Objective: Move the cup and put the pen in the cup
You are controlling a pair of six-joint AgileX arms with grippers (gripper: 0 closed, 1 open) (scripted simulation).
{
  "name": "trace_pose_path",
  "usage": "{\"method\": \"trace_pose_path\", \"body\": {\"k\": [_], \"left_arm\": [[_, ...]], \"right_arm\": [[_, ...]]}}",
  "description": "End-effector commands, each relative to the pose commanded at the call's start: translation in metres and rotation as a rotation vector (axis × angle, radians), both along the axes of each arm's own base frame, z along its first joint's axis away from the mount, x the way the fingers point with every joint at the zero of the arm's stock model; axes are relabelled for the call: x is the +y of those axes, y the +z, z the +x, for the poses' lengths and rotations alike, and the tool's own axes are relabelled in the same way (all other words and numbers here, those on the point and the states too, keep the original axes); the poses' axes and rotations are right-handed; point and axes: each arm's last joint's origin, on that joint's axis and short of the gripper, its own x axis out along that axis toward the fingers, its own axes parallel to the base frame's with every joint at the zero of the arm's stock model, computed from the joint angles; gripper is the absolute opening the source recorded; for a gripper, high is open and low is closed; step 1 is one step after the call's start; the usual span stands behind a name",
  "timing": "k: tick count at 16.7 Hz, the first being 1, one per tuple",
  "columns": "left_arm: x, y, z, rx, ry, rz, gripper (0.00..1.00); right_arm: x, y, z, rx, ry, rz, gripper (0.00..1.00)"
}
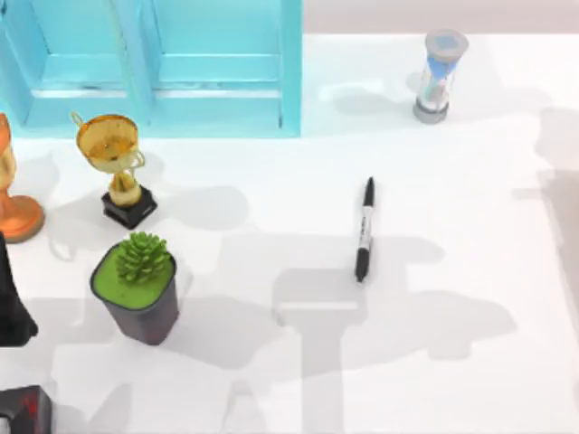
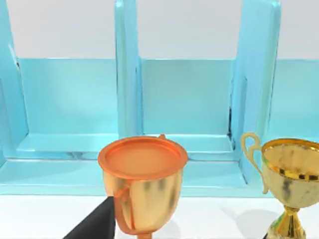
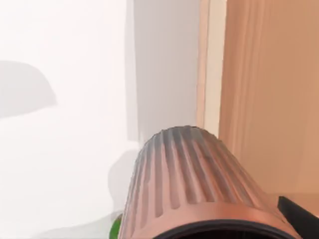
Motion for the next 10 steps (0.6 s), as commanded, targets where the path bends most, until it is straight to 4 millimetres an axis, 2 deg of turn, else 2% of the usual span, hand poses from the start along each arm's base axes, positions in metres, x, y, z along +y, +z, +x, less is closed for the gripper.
{"method": "trace_pose_path", "body": {"k": [3, 5, 10], "left_arm": [[0.000, 0.000, 0.000, 0.000, 0.000, 0.000, 1.00], [0.000, 0.000, 0.000, 0.000, 0.000, 0.000, 1.00], [0.000, 0.000, 0.000, 0.000, 0.000, 0.000, 1.00]], "right_arm": [[-0.001, -0.003, 0.002, 0.005, -0.005, 0.003, 0.00], [0.009, -0.010, 0.009, 0.004, -0.006, -0.003, 0.00], [0.071, -0.041, 0.033, -0.035, -0.002, -0.032, 0.00]]}}
